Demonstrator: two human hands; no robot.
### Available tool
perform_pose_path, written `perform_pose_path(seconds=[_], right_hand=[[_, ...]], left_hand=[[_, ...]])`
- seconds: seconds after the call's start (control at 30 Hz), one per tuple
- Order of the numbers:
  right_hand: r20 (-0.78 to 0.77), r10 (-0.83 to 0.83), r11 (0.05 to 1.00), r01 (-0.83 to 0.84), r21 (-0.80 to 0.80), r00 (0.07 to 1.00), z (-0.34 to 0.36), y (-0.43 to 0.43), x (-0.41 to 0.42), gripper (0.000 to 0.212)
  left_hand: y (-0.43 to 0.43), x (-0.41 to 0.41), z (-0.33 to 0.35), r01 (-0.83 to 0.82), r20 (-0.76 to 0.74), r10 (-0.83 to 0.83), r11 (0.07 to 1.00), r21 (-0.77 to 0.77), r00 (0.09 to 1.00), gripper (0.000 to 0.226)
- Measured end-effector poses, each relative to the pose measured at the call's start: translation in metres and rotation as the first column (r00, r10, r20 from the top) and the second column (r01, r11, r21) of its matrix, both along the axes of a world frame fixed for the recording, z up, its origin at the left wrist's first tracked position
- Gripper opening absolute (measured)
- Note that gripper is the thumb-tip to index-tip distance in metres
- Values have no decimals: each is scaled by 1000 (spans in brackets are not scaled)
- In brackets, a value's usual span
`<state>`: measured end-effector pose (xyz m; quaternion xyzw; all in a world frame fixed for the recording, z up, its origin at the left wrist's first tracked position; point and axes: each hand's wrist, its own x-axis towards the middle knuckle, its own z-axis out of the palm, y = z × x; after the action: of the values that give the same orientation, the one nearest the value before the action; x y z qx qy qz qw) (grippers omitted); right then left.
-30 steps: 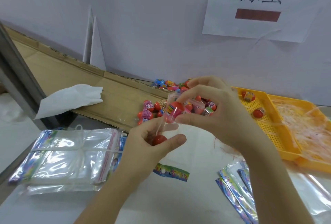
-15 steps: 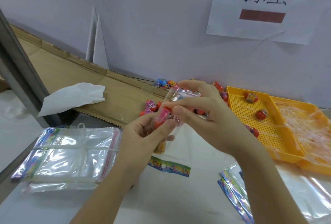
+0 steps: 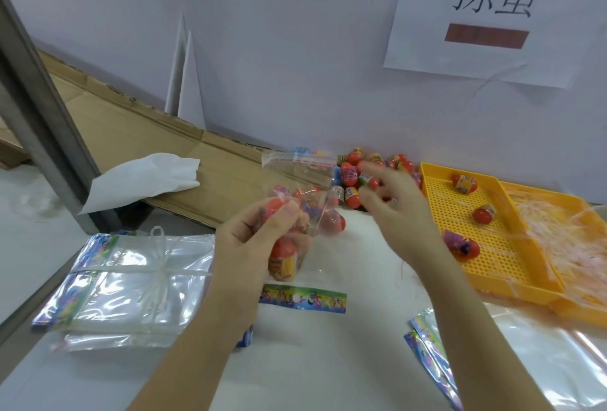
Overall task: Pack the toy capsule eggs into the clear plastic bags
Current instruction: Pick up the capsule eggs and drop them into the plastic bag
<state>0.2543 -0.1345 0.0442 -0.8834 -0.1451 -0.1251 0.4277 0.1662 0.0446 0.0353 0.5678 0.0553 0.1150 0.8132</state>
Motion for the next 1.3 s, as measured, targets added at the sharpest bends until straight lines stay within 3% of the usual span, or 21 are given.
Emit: perform_pose_path(seconds=[0.07, 0.17, 0.23, 0.27, 0.33, 0.43, 0.5, 0.57, 0.63, 0.7, 0.8, 0.93, 1.13, 1.3], right_hand=[[-114, -6, 974, -20, -226, 993, -24, -3, 7, 43], [-195, 5, 912, -85, -401, 981, -47, 7, 6, 50], [-87, -26, 858, -23, -514, 996, -56, 12, 4, 45], [-17, -40, 868, 26, -496, 999, -56, 13, 3, 39], [76, -70, 937, 92, -337, 995, -49, 11, 2, 35], [162, -118, 987, 98, 124, 980, -19, 5, -1, 38], [198, -45, 915, -40, 401, 979, 11, 4, -11, 36], [265, 83, 818, -217, 532, 961, 37, 2, -26, 33], [319, 190, 819, -329, 471, 929, 56, 2, -40, 26], [328, 256, 883, -358, 304, 909, 65, 4, -49, 22], [347, 258, 959, -282, 21, 902, 64, 6, -52, 28], [389, 210, 966, -128, -226, 897, 61, 7, -53, 27], [367, 236, 927, -95, -363, 900, 60, 5, -51, 22], [232, 304, 907, -206, -367, 924, 59, 2, -49, 25]], left_hand=[[-1, 0, -1, -1, 0, 1, 1000, 3, 1000, 31], [-5, 0, -4, -23, -8, 23, 1000, 19, 1000, 25], [-7, 0, -4, -27, -21, 27, 1000, 15, 999, 24], [-7, 0, -3, -27, -26, 27, 1000, 14, 999, 27], [-7, -1, -1, -35, -35, 36, 999, 13, 999, 33], [-8, -1, 0, -67, -40, 68, 997, 36, 997, 38], [-10, -2, 0, -67, -41, 70, 996, 66, 997, 37], [-12, -3, -1, -55, -49, 61, 992, 115, 997, 31], [-13, -3, -2, -52, -38, 59, 986, 155, 998, 24], [-14, -4, -2, -50, -13, 53, 986, 157, 999, 24], [-15, -4, -3, -41, 10, 40, 989, 142, 999, 30], [-15, -4, -4, 1, 27, -5, 992, 122, 1000, 33], [-18, -7, 4, 52, 36, -56, 992, 113, 998, 38], [-19, -9, 4, 81, 50, -90, 984, 159, 995, 35]])
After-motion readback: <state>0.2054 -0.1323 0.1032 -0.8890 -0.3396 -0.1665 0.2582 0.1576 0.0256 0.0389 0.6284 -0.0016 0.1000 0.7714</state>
